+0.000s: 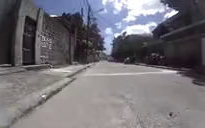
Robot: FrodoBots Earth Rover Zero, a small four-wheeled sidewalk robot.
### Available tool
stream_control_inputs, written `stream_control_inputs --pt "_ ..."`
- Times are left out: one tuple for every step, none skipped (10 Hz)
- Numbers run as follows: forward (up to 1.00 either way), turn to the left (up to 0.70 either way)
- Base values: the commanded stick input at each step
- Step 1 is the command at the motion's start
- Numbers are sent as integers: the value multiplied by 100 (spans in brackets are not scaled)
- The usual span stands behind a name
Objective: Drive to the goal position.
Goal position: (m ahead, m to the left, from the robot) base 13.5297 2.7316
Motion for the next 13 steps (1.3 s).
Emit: stream_control_inputs --pt "100 2" --pt "100 5" --pt "100 5" --pt "100 1" --pt "100 0" --pt "100 0" --pt "100 0" --pt "100 10" --pt "100 -8" --pt "100 -33" --pt "100 -40" --pt "100 -38" --pt "100 -16"
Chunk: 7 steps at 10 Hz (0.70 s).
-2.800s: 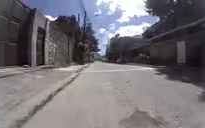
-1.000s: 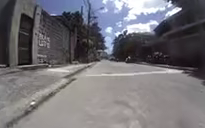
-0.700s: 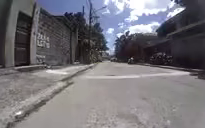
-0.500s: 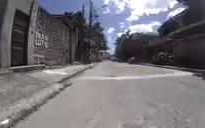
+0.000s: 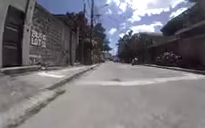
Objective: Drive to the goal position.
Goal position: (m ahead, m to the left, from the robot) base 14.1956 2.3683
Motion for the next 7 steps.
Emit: stream_control_inputs --pt "100 2" --pt "100 5" --pt "100 0" --pt "100 0" --pt "100 3" --pt "100 13" --pt "100 11"
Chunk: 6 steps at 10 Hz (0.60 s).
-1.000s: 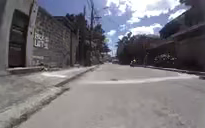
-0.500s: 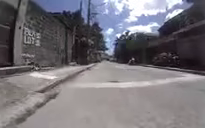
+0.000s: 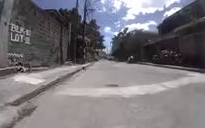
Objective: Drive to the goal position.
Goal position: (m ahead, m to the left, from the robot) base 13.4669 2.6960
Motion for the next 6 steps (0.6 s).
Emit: stream_control_inputs --pt "100 14" --pt "100 9" --pt "100 9" --pt "100 12" --pt "100 13" --pt "100 -40"
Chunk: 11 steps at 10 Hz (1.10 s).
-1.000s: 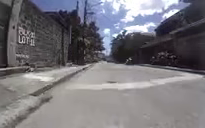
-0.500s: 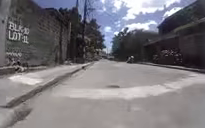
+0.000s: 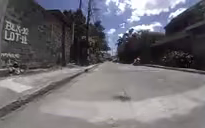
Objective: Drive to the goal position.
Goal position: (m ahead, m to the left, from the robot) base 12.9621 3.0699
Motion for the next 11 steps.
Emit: stream_control_inputs --pt "100 -40" --pt "100 -40" --pt "100 -39" --pt "100 -3" --pt "100 12" --pt "100 4" --pt "100 0" --pt "100 0" --pt "100 0" --pt "100 0" --pt "100 0"
